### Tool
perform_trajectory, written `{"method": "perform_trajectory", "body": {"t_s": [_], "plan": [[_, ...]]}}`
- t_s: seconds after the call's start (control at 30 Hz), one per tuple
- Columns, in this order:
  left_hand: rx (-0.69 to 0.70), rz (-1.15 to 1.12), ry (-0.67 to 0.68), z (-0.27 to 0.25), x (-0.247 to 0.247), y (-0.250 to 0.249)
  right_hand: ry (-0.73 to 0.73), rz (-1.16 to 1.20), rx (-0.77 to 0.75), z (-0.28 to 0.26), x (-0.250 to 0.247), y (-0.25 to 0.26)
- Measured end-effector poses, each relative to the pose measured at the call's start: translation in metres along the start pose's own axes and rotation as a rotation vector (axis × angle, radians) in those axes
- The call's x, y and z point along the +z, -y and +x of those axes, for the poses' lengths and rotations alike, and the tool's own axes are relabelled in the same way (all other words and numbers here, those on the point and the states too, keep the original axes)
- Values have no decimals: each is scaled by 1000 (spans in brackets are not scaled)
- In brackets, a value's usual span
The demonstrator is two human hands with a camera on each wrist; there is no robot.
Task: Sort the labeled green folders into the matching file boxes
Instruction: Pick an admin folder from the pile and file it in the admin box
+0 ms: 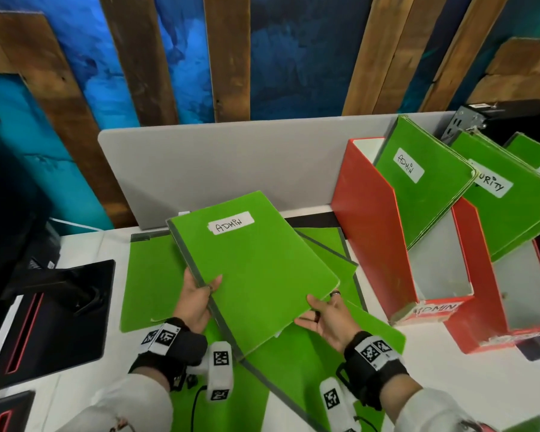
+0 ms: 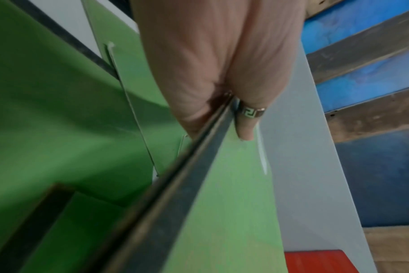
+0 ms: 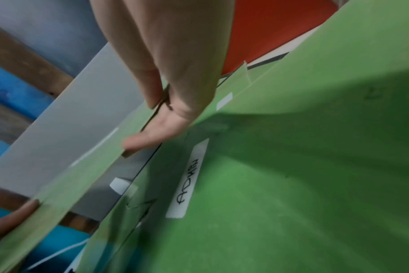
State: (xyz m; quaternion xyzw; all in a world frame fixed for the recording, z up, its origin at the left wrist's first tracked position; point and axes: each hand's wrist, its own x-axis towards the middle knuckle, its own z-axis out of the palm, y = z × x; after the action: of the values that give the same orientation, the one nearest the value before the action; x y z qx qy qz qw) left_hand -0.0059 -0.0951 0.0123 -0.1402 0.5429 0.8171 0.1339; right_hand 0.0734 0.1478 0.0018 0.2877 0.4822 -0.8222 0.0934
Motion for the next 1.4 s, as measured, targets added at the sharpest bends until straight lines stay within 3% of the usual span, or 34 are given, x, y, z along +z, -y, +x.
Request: {"method": "perform_trajectory", "body": {"t_s": [0.13,0.23,0.3,0.43,0.53,0.7,0.87,1.2,1.4], "plan": [[80,36,-52,2,-22,-11,39,-446,-52,-2,-8,-1],[133,94,-95,6,-35,-28,-171,-746,-232,7,-30,-2],[182,113,-124,10,-42,-38,-308,-1002,-270,15,-46,-1],[286,139,-159,11,-49,-58,-351,-1550,-83,24,-58,2],[374,155,-177,8,-50,-68,-332,-1708,-20,26,-60,4],[464,128,-192,7,-48,-80,-304,-1715,117,29,-62,8],[461,122,-181,9,-46,-82,-308,-1630,157,25,-69,13],[419,137,-196,14,-47,-76,78,-1132,1,-7,-70,41],[447,154,-206,16,-47,-81,189,-832,2,-22,-59,59]]}}
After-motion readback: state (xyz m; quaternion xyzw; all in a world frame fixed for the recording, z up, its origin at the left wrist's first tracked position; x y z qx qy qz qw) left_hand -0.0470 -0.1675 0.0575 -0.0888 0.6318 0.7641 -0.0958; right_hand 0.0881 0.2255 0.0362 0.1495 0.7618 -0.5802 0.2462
